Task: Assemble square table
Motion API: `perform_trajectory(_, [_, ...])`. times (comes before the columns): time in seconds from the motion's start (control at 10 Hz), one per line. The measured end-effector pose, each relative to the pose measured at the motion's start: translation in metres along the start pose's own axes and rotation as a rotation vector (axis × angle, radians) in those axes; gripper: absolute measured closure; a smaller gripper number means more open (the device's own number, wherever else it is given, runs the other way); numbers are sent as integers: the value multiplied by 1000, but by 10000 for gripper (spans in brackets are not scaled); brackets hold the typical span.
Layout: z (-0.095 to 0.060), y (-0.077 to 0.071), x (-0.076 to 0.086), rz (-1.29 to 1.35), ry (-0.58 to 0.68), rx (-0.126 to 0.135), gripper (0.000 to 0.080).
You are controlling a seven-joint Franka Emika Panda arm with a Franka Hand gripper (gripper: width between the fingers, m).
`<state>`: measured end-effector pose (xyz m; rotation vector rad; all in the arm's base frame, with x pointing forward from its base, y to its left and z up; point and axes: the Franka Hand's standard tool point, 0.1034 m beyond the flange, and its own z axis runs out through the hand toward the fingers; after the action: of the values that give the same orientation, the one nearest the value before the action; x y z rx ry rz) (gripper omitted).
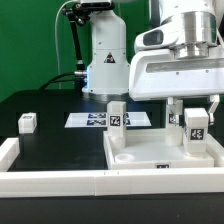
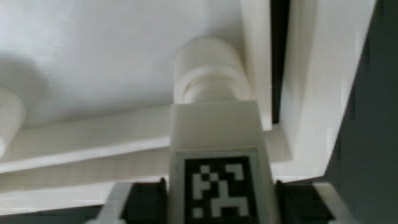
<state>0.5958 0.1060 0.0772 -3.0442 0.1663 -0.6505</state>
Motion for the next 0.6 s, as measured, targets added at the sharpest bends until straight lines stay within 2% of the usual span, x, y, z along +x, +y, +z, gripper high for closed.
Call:
perform_trajectory(0.4, [5,-15,-9,-4,33,-2,508])
perform_trajectory(0.6, [5,-14,-8,-5,33,-2,508])
